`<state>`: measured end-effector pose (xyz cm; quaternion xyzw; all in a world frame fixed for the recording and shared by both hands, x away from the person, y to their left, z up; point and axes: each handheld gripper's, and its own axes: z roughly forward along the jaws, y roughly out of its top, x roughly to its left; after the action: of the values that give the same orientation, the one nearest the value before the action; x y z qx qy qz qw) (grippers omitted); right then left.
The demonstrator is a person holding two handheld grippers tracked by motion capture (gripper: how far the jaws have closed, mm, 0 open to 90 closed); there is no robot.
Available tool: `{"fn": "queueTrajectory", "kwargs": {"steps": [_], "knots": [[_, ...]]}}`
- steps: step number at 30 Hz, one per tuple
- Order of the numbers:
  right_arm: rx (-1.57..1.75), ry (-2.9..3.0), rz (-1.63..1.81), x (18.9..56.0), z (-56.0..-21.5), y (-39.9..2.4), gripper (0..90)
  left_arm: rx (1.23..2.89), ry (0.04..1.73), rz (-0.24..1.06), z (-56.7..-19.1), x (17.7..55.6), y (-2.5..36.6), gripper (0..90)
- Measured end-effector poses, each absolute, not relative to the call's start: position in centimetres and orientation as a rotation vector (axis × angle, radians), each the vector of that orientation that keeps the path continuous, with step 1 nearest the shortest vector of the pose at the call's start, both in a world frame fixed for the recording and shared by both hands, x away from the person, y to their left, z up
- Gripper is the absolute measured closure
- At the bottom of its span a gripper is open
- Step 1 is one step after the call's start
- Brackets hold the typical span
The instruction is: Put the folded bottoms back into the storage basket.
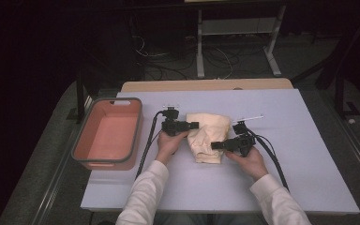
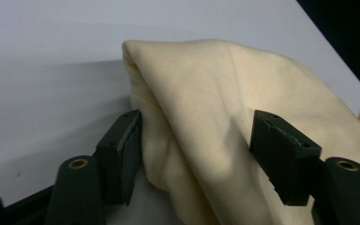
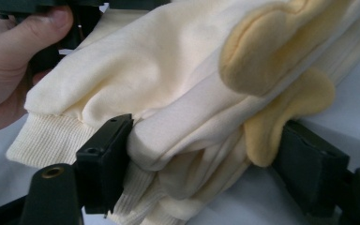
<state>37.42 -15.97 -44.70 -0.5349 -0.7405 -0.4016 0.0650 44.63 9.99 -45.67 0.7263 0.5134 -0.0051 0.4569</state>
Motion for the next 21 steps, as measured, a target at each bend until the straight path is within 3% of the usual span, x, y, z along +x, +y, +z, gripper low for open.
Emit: {"fn": "queueTrajectory", "kwargs": {"steps": [3, 5, 8, 21], "knots": [[-1.606, -2.223, -1.217, 37.41, -44.78, -15.81, 30.9, 1.788, 1.275, -0.011, -45.67, 44.56, 9.88, 39.7], [-1.592, -2.16, -1.219, 37.52, -44.99, -15.79, 39.8, 1.784, 1.283, -0.014, -45.71, 44.52, 9.82, 45.6], [-1.571, -2.094, -1.22, 37.72, -45.32, -15.86, 46.1, 1.78, 1.29, -0.031, -45.74, 44.51, 9.75, 51.0], [-1.552, -2.117, -1.239, 37.35, -44.79, -15.83, 59.4, 1.751, 1.281, -0.079, -45.39, 44.31, 9.82, 67.2]]}}
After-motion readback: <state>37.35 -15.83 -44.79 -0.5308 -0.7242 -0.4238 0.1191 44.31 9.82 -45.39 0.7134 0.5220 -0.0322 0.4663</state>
